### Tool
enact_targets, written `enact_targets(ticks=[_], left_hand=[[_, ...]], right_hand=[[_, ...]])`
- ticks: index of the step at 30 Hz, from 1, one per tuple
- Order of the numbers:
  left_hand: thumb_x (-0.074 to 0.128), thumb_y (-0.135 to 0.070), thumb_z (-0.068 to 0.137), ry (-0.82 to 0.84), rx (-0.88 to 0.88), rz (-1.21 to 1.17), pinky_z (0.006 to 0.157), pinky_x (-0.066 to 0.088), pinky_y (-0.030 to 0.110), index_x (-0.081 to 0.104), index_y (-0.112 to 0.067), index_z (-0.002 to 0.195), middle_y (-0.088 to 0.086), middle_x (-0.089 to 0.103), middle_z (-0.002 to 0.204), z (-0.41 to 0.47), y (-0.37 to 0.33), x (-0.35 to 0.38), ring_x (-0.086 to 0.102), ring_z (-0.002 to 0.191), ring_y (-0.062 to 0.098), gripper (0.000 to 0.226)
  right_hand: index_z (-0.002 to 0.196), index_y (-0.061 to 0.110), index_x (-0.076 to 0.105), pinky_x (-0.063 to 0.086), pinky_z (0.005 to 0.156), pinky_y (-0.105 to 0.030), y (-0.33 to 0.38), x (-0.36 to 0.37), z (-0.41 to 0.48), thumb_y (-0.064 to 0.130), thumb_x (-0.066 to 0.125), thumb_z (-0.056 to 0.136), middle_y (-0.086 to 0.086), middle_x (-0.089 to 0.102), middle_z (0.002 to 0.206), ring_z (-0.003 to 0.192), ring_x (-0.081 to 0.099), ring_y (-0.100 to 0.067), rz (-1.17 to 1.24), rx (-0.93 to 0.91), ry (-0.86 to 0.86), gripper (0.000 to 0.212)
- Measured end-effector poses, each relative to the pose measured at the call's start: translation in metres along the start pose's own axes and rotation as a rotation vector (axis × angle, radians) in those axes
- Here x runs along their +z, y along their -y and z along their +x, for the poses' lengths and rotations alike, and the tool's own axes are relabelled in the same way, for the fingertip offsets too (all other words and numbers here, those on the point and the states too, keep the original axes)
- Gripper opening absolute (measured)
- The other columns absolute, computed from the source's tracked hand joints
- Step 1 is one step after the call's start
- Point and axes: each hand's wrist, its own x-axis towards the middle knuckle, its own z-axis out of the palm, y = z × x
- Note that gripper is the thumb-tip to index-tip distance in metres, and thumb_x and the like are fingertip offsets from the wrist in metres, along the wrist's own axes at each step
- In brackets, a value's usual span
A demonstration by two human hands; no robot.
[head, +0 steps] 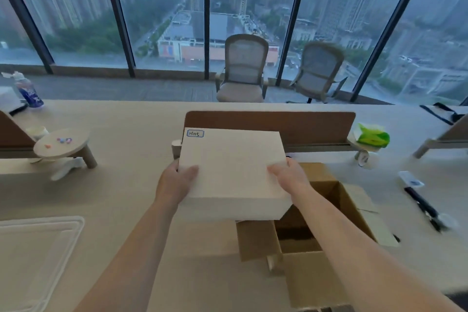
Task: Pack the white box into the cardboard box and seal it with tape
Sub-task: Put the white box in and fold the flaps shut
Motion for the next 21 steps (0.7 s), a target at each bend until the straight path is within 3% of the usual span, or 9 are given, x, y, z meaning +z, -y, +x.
enact_targets(ticks=[6, 10, 15, 18, 21], left_hand=[[0.064, -0.025, 0.091, 0.06, 0.013, 0.008, 0.079, 0.052, 0.034, 0.066, -0.025, 0.107, -0.005, 0.071, 0.098, -0.034, -0.022, 0.103, 0.067, 0.089, 0.018, 0.017], [0.064, -0.024, 0.092, 0.067, -0.032, 0.018, 0.082, 0.053, 0.035, 0.065, -0.023, 0.112, -0.001, 0.071, 0.103, -0.064, -0.027, 0.168, 0.066, 0.092, 0.018, 0.02], [0.06, -0.021, 0.095, 0.032, -0.039, 0.062, 0.066, 0.048, 0.027, 0.062, -0.021, 0.11, 0.0, 0.068, 0.102, -0.101, -0.028, 0.231, 0.062, 0.084, 0.014, 0.015], [0.062, -0.028, 0.093, 0.012, -0.072, 0.118, 0.086, 0.053, 0.041, 0.057, -0.02, 0.12, -0.001, 0.066, 0.108, -0.109, -0.024, 0.254, 0.063, 0.095, 0.02, 0.029], [0.064, -0.039, 0.087, -0.01, -0.111, 0.166, 0.092, 0.052, 0.047, 0.049, -0.019, 0.128, -0.003, 0.063, 0.109, -0.112, -0.019, 0.269, 0.062, 0.098, 0.022, 0.048]], right_hand=[[0.111, 0.03, 0.051, 0.05, 0.091, -0.046, -0.032, -0.102, 0.013, 0.027, 0.062, 0.089, 0.006, 0.06, 0.1, 0.096, 0.059, -0.021, 0.001, 0.006, -0.061, 0.025], [0.114, 0.027, 0.06, 0.052, 0.093, -0.049, -0.065, -0.164, 0.031, 0.031, 0.065, 0.076, 0.0, 0.068, 0.107, 0.097, 0.064, -0.025, 0.009, 0.043, -0.083, 0.039], [0.119, 0.023, 0.058, 0.052, 0.093, -0.045, -0.098, -0.219, 0.045, 0.029, 0.065, 0.084, -0.001, 0.066, 0.108, 0.098, 0.063, -0.024, -0.024, 0.036, -0.047, 0.036], [0.115, 0.022, 0.057, 0.051, 0.09, -0.042, -0.117, -0.238, 0.054, 0.032, 0.063, 0.084, -0.001, 0.064, 0.104, 0.097, 0.062, -0.025, -0.081, 0.037, -0.059, 0.033], [0.105, 0.022, 0.058, 0.05, 0.083, -0.039, -0.13, -0.25, 0.064, 0.027, 0.062, 0.083, 0.0, 0.063, 0.097, 0.095, 0.062, -0.026, -0.108, 0.022, -0.064, 0.023]])
